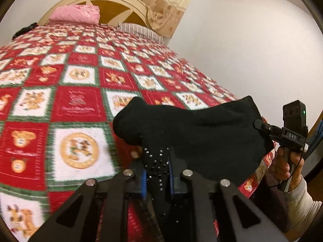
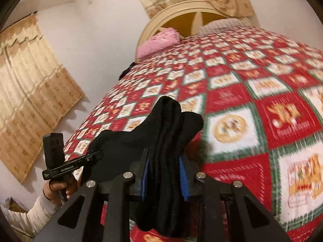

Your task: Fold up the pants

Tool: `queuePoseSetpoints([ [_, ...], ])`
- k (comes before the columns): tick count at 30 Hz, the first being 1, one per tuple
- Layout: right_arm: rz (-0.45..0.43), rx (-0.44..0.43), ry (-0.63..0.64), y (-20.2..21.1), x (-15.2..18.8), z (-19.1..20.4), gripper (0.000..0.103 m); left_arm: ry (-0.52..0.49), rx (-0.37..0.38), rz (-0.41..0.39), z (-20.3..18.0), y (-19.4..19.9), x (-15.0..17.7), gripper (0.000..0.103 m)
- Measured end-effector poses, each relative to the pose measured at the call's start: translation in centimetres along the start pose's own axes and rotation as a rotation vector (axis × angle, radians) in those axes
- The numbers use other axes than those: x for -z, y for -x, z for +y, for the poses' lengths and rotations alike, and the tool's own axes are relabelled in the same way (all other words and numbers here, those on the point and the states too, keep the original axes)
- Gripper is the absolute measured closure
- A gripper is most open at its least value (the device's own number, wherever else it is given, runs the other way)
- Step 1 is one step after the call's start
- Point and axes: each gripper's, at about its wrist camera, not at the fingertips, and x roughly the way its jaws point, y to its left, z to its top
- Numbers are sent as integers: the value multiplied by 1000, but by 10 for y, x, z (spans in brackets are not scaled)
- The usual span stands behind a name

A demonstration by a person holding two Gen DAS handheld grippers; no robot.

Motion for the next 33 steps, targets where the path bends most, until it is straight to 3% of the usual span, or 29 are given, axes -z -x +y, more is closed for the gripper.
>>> queuePoseSetpoints([
  [6,39,-50,91,-37,-28,37,76,30,-77,-87,34,50,-13,86],
  [17,126,-231,202,-171,-64,127,76,122,-331,-168,122,109,-17,86],
  [21,147,-270,227,-217,-67,153,76,168,-379,-157,152,111,-10,86],
  [24,182,-248,218,-246,-65,157,76,181,-391,-118,163,99,-3,86],
  [29,266,-198,142,-282,-55,135,76,147,-486,-79,167,84,9,56],
  [33,291,-187,84,-290,-51,117,71,149,-493,-79,167,85,12,51],
])
